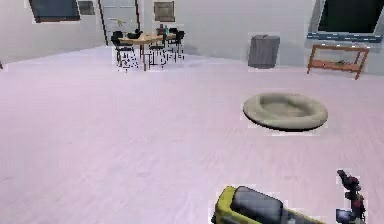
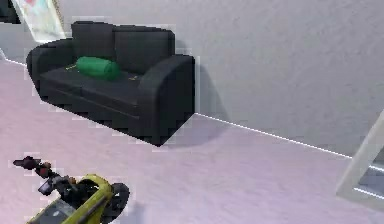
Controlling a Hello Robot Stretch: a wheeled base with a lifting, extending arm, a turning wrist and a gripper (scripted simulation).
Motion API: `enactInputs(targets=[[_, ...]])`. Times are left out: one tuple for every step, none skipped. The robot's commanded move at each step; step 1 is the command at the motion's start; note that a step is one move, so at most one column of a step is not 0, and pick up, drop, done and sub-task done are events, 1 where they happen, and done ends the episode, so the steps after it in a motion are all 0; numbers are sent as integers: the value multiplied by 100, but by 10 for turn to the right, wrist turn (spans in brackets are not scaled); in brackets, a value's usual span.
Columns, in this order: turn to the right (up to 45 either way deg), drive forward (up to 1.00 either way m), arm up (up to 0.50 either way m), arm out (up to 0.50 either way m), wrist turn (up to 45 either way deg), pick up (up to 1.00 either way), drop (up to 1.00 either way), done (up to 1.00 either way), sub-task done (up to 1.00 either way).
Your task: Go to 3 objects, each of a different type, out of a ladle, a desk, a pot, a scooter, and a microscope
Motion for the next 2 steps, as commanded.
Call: enactInputs(targets=[[390, 0, 0, 0, 0, 0, 0, 0, 0], [0, 0, 0, 0, 0, 0, 0, 100, 0]])
